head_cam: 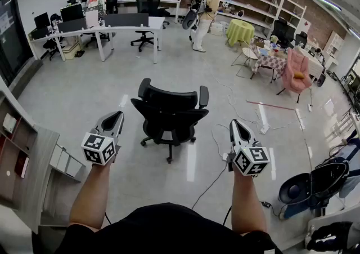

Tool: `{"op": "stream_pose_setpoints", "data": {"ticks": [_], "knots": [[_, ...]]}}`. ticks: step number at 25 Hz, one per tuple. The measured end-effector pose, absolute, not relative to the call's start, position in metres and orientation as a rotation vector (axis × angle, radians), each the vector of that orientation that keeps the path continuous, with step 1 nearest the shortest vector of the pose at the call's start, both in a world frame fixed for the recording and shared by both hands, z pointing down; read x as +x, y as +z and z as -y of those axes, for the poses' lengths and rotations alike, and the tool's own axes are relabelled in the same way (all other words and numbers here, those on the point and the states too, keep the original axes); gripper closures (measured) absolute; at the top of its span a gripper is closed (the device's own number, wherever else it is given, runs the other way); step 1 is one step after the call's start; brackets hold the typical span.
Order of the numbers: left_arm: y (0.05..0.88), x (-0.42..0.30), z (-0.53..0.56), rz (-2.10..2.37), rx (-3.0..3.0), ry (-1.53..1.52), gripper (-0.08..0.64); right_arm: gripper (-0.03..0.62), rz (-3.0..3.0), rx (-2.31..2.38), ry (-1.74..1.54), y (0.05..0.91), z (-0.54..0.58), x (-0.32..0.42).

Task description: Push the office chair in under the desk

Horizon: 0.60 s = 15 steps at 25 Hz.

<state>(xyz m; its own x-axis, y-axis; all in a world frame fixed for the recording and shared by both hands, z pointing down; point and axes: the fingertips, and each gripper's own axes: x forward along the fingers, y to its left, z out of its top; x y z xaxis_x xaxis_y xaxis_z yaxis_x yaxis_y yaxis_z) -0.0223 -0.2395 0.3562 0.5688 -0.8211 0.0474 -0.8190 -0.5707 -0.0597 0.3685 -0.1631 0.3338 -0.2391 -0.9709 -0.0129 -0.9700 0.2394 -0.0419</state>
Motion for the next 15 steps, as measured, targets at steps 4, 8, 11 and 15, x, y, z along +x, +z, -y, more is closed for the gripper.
{"op": "stream_pose_setpoints", "data": {"ticks": [4,8,11,15], "knots": [[0.360,0.004,0.240,-1.445,-2.740,-0.135,0.534,0.583,-2.448,-1.903,-0.040,0.337,0.169,0.394],[0.370,0.022,0.241,-1.470,-2.721,-0.166,0.534,0.583,-2.458,-1.895,-0.027,0.336,0.179,0.413],[0.375,0.026,0.240,-1.485,-2.725,-0.187,0.534,0.583,-2.472,-1.879,-0.056,0.345,0.185,0.416],[0.382,0.018,0.247,-1.513,-2.717,-0.205,0.534,0.583,-2.513,-1.871,-0.095,0.362,0.197,0.411]]}}
